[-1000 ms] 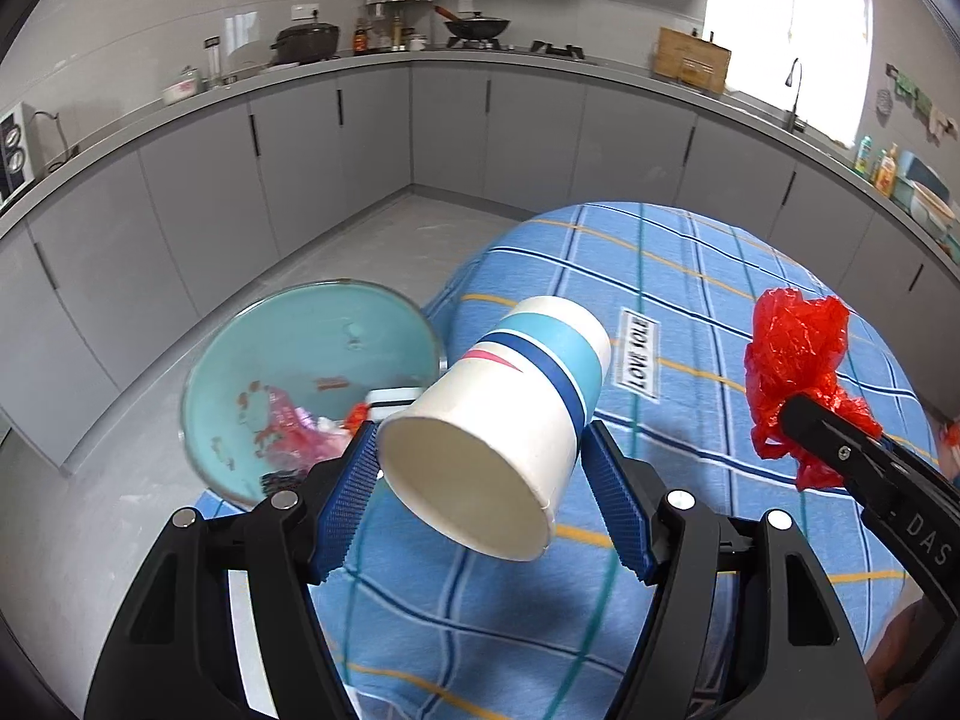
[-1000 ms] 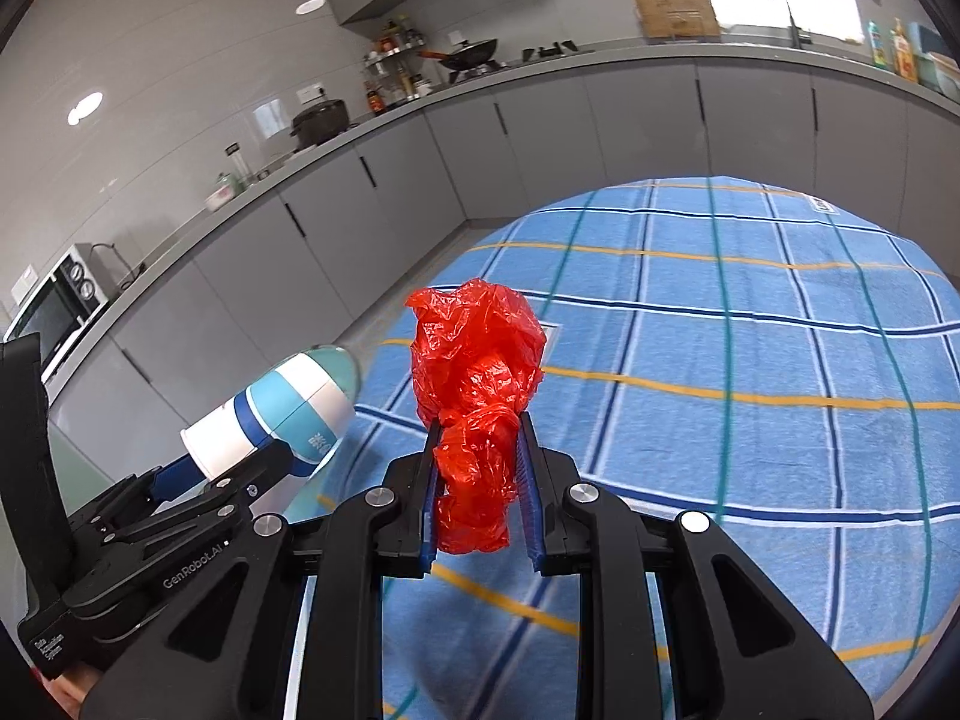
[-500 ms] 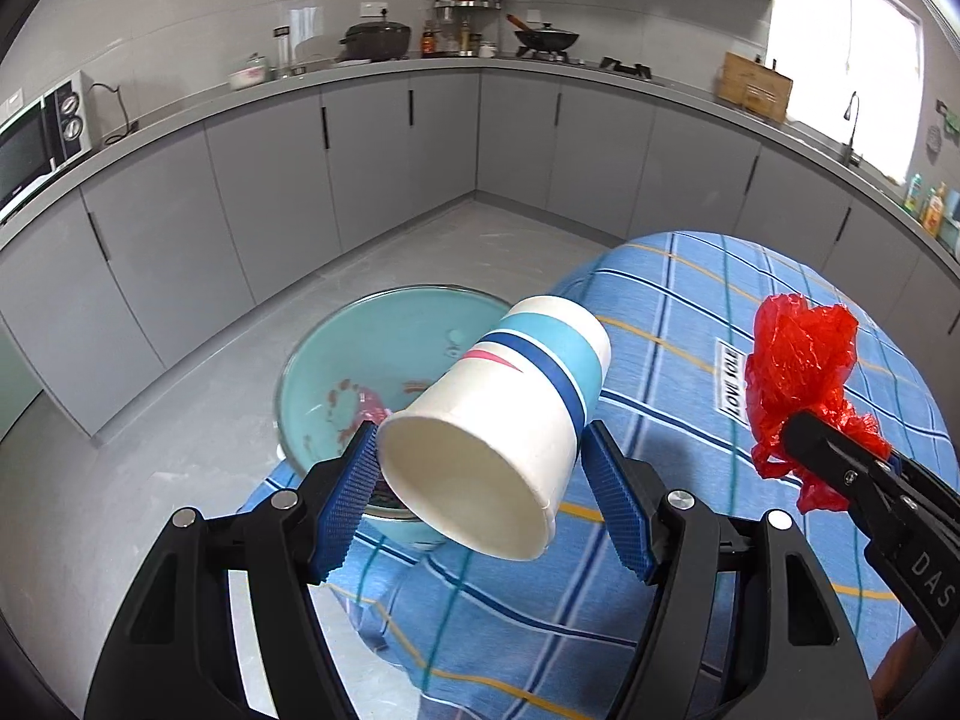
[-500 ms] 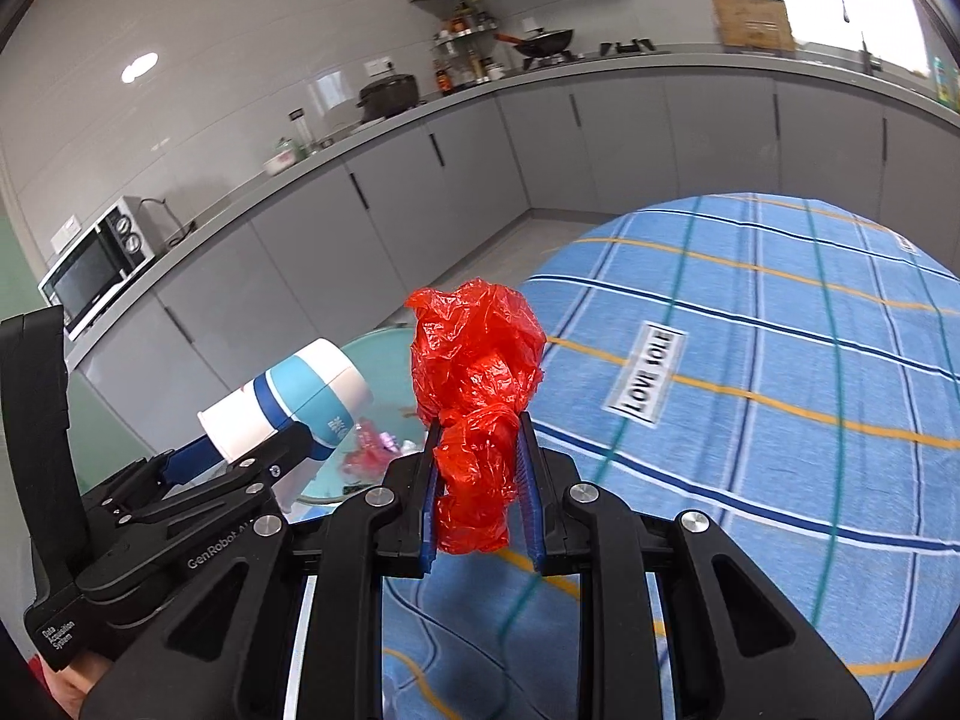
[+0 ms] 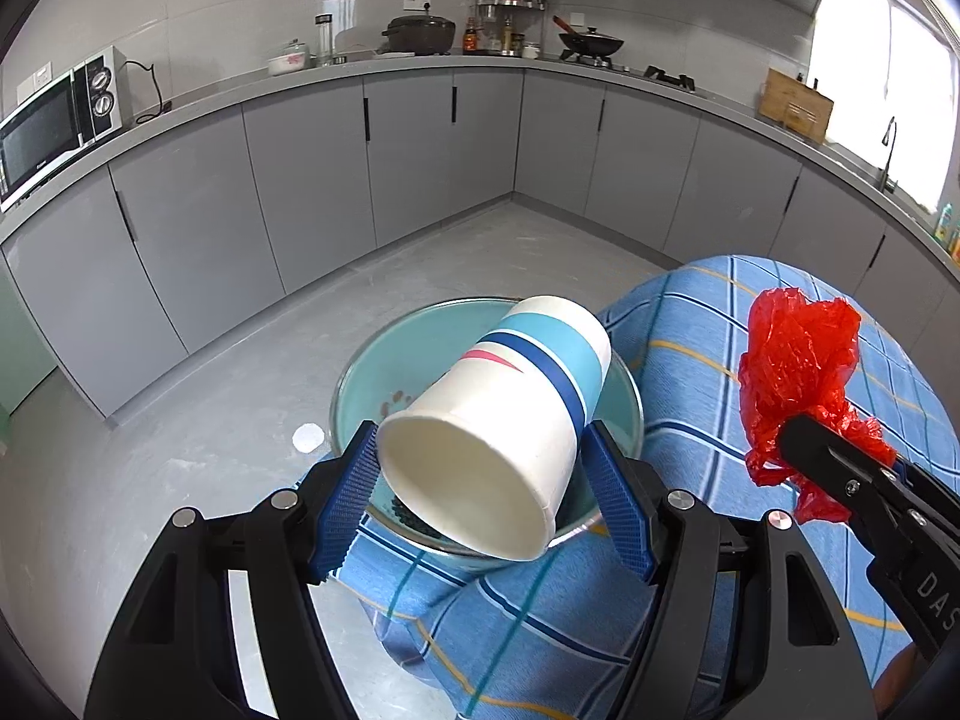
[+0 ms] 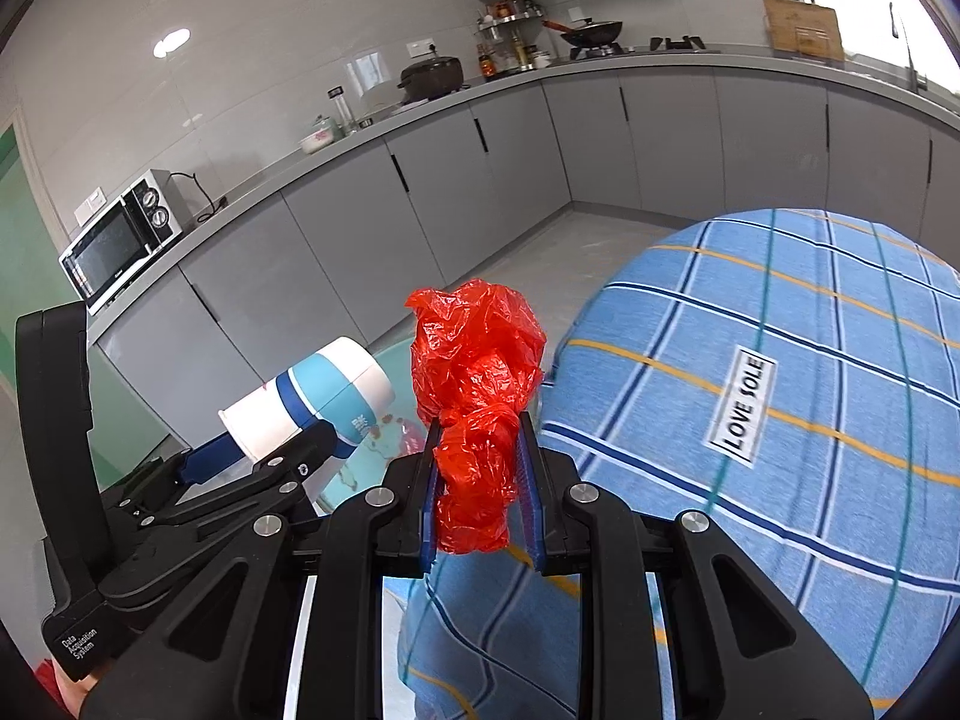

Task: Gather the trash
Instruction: 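Lift and carry the red bag and paper cup with both tools over the bucket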

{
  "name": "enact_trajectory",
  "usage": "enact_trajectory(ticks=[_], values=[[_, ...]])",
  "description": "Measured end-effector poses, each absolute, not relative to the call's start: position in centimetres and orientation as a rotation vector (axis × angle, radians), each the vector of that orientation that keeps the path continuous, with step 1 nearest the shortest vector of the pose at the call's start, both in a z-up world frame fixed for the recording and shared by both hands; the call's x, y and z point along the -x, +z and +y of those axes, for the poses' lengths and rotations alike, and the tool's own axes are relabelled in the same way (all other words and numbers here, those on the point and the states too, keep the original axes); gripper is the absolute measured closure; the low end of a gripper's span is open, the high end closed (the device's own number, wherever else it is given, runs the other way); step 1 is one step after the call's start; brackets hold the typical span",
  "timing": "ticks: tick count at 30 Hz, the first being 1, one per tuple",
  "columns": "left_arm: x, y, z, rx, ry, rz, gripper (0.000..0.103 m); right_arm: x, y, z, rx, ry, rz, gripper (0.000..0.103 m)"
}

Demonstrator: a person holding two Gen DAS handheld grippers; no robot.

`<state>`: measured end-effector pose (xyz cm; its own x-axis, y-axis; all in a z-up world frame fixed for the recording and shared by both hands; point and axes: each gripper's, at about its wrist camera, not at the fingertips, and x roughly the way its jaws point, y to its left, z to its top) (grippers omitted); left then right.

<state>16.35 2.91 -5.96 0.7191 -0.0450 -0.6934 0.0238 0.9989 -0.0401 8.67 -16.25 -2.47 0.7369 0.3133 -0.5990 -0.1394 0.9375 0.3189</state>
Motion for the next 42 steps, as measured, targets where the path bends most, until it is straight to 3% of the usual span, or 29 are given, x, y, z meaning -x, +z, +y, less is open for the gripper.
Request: enact_trajectory(ticks=[42], values=[[-25.5,-10.7,6.0,0.05,0.068,0.886,0.035,-19.1,-6.9,-12.7,-0.257,0.239,0.834,0.079]])
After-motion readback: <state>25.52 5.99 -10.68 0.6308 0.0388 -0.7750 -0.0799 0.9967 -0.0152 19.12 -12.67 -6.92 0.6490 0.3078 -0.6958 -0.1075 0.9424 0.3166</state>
